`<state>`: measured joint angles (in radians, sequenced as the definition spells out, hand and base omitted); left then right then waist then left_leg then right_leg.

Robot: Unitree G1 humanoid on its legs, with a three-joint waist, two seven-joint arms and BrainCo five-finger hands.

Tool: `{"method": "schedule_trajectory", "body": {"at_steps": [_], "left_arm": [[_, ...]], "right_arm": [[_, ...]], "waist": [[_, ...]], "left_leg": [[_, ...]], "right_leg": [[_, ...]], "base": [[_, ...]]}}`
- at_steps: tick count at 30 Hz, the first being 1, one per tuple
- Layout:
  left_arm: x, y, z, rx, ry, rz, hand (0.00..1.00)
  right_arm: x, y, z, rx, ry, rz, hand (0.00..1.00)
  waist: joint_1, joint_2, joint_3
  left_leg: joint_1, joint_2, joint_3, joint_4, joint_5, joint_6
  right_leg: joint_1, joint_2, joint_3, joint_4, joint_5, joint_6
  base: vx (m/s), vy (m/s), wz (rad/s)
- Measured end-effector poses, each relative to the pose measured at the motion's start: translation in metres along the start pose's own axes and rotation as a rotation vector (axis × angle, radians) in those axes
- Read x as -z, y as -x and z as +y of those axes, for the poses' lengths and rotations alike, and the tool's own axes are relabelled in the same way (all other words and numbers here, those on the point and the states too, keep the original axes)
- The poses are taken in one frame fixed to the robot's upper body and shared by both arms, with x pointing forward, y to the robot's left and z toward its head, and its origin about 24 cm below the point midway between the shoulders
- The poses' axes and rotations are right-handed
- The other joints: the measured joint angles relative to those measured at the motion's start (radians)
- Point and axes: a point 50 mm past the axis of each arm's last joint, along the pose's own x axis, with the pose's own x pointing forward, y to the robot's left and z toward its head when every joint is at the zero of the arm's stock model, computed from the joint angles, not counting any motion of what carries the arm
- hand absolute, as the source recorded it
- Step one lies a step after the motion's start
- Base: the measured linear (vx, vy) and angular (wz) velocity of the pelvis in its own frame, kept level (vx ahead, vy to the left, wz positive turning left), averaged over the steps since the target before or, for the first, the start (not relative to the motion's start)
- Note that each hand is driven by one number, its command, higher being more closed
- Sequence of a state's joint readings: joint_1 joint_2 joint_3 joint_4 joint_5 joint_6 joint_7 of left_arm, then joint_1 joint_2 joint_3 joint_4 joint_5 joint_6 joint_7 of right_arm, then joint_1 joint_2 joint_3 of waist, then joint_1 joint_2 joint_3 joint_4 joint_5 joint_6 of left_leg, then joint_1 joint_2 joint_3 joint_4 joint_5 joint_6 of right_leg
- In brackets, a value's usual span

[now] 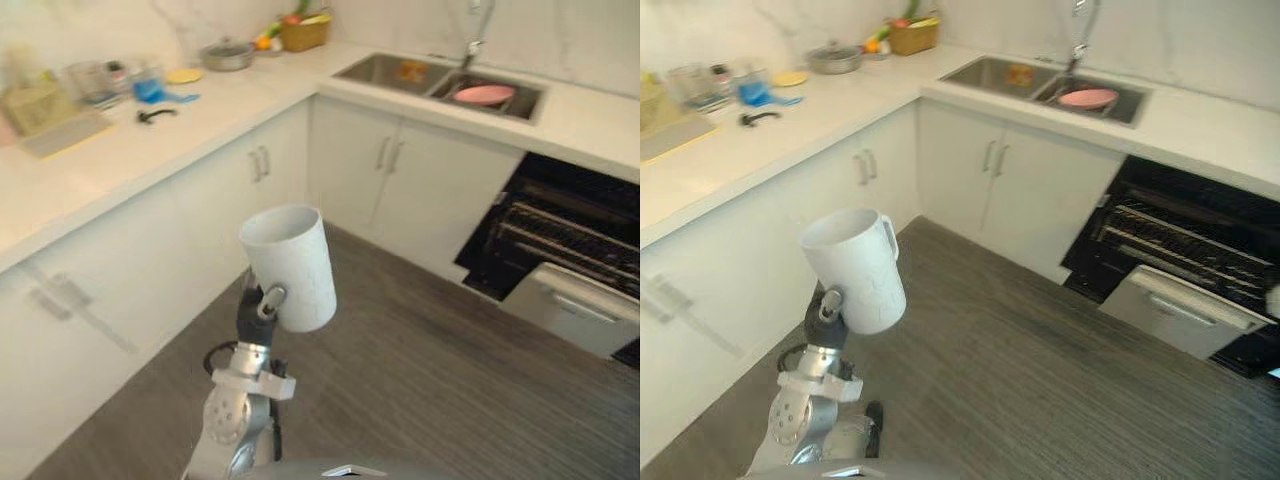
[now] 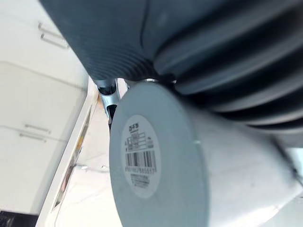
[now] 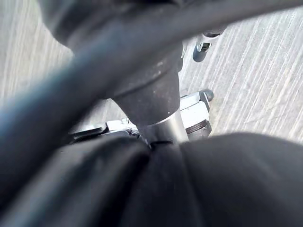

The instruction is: Walk over to the sink, pick up the cup, carry it to the dishwasher, place the cup inside the dishwasher, then close the dishwasher door

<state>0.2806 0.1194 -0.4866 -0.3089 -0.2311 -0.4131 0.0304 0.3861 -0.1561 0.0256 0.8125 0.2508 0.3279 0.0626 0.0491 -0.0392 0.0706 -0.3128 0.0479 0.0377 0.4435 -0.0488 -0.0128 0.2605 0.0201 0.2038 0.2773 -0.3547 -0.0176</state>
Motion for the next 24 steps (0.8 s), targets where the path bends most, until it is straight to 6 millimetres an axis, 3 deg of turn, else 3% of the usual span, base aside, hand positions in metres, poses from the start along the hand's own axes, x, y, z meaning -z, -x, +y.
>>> {"method": "schedule_trajectory", "body": {"at_steps": [2, 4, 5, 6, 7, 10, 12, 13, 14, 15, 16, 17, 18, 19, 20, 22, 23, 24], "left_arm": [[-0.006, -0.006, -0.003, 0.053, -0.003, -0.036, 1.0], [-0.016, -0.008, -0.005, 0.096, -0.011, -0.08, 1.0], [-0.023, -0.008, -0.005, 0.12, -0.023, -0.105, 1.0], [-0.026, -0.008, -0.006, 0.134, -0.027, -0.112, 1.0], [-0.024, -0.008, -0.01, 0.145, -0.031, -0.105, 1.0], [-0.022, -0.015, -0.016, 0.201, -0.045, -0.104, 1.0], [-0.019, -0.021, -0.016, 0.228, -0.06, -0.101, 1.0], [-0.018, -0.025, -0.013, 0.237, -0.068, -0.095, 1.0], [-0.017, -0.027, -0.009, 0.234, -0.077, -0.091, 1.0], [-0.017, -0.028, -0.007, 0.227, -0.079, -0.089, 1.0], [-0.019, -0.027, -0.004, 0.212, -0.079, -0.092, 1.0], [-0.021, -0.025, -0.003, 0.202, -0.077, -0.099, 1.0], [-0.02, -0.022, -0.003, 0.181, -0.068, -0.098, 1.0], [-0.015, -0.021, -0.005, 0.166, -0.049, -0.082, 1.0], [-0.012, -0.021, -0.007, 0.153, -0.051, -0.091, 1.0], [-0.016, -0.024, -0.007, 0.13, -0.046, -0.151, 1.0], [-0.02, -0.028, -0.007, 0.128, -0.049, -0.187, 1.0], [-0.023, -0.032, -0.005, 0.13, -0.056, -0.207, 1.0]], "right_arm": [[0.0, 0.0, 0.001, 0.024, -0.04, -0.022, 0.0], [-0.002, -0.001, 0.002, 0.072, -0.14, -0.07, 0.0], [-0.007, -0.001, 0.002, 0.096, -0.183, -0.116, 0.0], [-0.008, -0.001, 0.002, 0.11, -0.204, -0.133, 0.0], [-0.014, 0.001, 0.001, 0.124, -0.202, -0.191, 0.0], [-0.028, 0.006, 0.003, 0.188, -0.259, -0.293, 0.0], [-0.062, 0.02, -0.002, 0.288, -0.377, -0.472, 0.0], [-0.09, 0.035, -0.002, 0.327, -0.432, -0.617, 0.0], [-0.116, 0.051, 0.0, 0.345, -0.476, -0.749, 0.0], [-0.128, 0.061, 0.002, 0.348, -0.499, -0.818, 0.0], [-0.147, 0.081, 0.004, 0.354, -0.539, -0.939, 0.0], [-0.158, 0.096, 0.006, 0.354, -0.559, -1.026, 0.0], [-0.166, 0.11, 0.004, 0.356, -0.584, -1.107, 0.0], [-0.166, 0.113, -0.001, 0.381, -0.587, -1.129, 0.0], [-0.162, 0.116, -0.015, 0.433, -0.632, -1.183, 0.0], [-0.157, 0.13, -0.036, 0.388, -0.79, -1.328, 0.0], [-0.158, 0.143, -0.044, 0.37, -0.846, -1.435, 0.0], [-0.165, 0.157, -0.043, 0.336, -0.866, -1.517, 0.0]], "waist": [[-0.003, -0.005, -0.003], [0.006, -0.017, -0.005], [0.011, -0.023, -0.006], [0.007, -0.02, -0.006], [-0.02, -0.021, -0.016], [-0.077, -0.015, -0.019], [-0.093, 0.002, -0.015], [-0.105, 0.014, -0.016], [-0.108, 0.023, -0.011], [-0.106, 0.028, -0.007], [-0.101, 0.03, -0.001], [-0.093, 0.017, -0.002], [-0.079, 0.007, 0.003], [-0.078, 0.051, 0.001], [-0.086, 0.094, -0.002], [-0.11, 0.125, -0.004], [-0.122, 0.144, -0.005], [-0.122, 0.143, 0.002]], "left_leg": [[0.017, 0.0, 0.021, 0.033, -0.066, 0.014], [0.085, -0.005, 0.059, 0.012, -0.111, 0.025], [0.156, -0.01, 0.107, -0.019, -0.135, 0.033], [0.197, -0.013, 0.13, -0.037, -0.147, 0.036], [0.313, -0.002, 0.182, -0.113, -0.16, 0.037], [0.39, 0.046, 0.196, -0.174, -0.167, 0.02], [0.424, 0.078, 0.22, -0.187, -0.181, 0.0], [0.448, 0.095, 0.235, -0.188, -0.189, -0.01], [0.474, 0.107, 0.259, -0.19, -0.193, -0.016], [0.494, 0.112, 0.277, -0.19, -0.201, -0.028], [0.54, 0.117, 0.311, -0.183, -0.232, -0.061], [0.576, 0.11, 0.333, -0.178, -0.27, -0.095], [0.62, 0.123, 0.369, -0.136, -0.336, -0.128], [0.636, 0.161, 0.381, -0.118, -0.366, -0.133], [0.648, 0.208, 0.402, -0.095, -0.405, -0.119], [0.649, 0.234, 0.418, -0.094, -0.445, -0.091], [0.65, 0.256, 0.429, -0.039, -0.434, -0.029], [0.598, 0.309, 0.424, 0.165, -0.356, 0.039]], "right_leg": [[-0.035, 0.003, 0.002, 0.127, 0.038, 0.029], [-0.153, -0.007, -0.017, 0.405, 0.118, 0.159], [-0.265, -0.057, -0.07, 0.623, 0.252, 0.283], [-0.318, -0.091, -0.112, 0.726, 0.272, 0.246], [-0.426, -0.149, -0.232, 0.863, 0.216, 0.102], [-0.526, -0.13, -0.344, 0.76, 0.141, 0.079], [-0.569, -0.132, -0.412, 0.575, 0.128, 0.067], [-0.569, -0.15, -0.479, 0.415, 0.142, 0.047], [-0.551, -0.167, -0.55, 0.254, 0.178, 0.031], [-0.533, -0.175, -0.588, 0.166, 0.213, 0.027], [-0.494, -0.183, -0.653, 0.034, 0.304, 0.017], [-0.47, -0.198, -0.676, -0.013, 0.356, 0.007], [-0.47, -0.197, -0.673, 0.03, 0.435, -0.064], [-0.471, -0.164, -0.672, 0.068, 0.393, -0.048], [-0.493, -0.129, -0.656, 0.132, 0.339, -0.063], [-0.559, -0.1, -0.655, 0.246, 0.239, -0.058], [-0.569, -0.082, -0.674, 0.282, 0.175, -0.051], [-0.55, -0.064, -0.667, 0.291, 0.148, -0.067]], "base": [[0.56, 0.158, -0.16], [0.42, 0.134, -0.53], [0.31, 0.102, -0.79], [0.43, 0.145, -1.18], [0.34, 0.104, -0.84], [0.33, 0.02, -0.38], [0.33, -0.075, -0.35], [0.43, -0.127, -0.39], [0.38, -0.119, -0.38], [0.38, -0.139, -0.57], [0.4, -0.176, -0.63], [0.47, -0.253, -0.88], [0.38, -0.217, -0.79], [0.34, -0.19, -0.77], [0.32, -0.181, -0.65], [0.34, -0.182, -0.64], [0.38, -0.16, -0.97], [0.38, -0.178, -1.09]]}}
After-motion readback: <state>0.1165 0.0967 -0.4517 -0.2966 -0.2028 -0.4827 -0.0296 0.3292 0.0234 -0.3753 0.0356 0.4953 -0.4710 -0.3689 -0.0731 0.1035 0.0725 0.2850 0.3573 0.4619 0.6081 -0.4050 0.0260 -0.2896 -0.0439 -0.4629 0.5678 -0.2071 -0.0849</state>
